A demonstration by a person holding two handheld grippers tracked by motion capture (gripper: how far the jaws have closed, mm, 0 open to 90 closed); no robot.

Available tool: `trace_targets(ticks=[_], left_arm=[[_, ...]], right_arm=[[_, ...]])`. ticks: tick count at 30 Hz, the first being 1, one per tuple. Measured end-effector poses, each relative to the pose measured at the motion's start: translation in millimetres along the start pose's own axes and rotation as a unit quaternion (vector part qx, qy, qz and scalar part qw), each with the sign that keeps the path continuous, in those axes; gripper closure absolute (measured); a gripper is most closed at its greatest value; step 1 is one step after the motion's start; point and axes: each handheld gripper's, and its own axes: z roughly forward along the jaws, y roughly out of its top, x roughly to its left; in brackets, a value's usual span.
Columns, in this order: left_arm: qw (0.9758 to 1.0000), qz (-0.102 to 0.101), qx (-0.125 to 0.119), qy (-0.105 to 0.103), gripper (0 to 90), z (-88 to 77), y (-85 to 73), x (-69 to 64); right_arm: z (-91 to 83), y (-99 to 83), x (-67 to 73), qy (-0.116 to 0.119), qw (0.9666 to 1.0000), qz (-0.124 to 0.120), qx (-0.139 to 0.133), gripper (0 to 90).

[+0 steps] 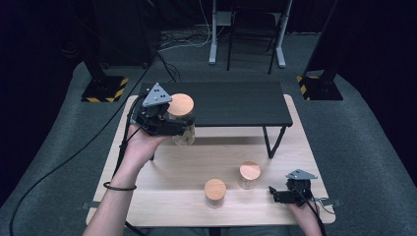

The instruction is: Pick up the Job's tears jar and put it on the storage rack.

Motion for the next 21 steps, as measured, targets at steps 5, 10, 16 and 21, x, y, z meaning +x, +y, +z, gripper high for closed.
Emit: trace_targets(ticks=[5,10,16,21], left_arm=[[0.9999,-0.009,-0.003,-0.007,25.0,2.2,4.7,3.3],[0.9999,-0.012,-0.006,-0.01,25.0,1.0,8.1,4.9],[0.9998,-0.011,-0.009,-0.012,25.0,0.1,14.9,5.9],[0.9999,-0.011,-0.01,-0.006,25.0,1.5,20.3,8.0]], right_arm=[[0.0,0.0,-0.1,0.0,1.0,0.0,0.0,2.6],[0.0,0.0,-0.1,0.001,1.0,-0.001,0.0,2.6],[0.1,0.0,-0.1,0.001,1.0,-0.002,0.0,2.6],[0.1,0.0,-0.1,0.001,1.0,-0.002,0.0,2.6]])
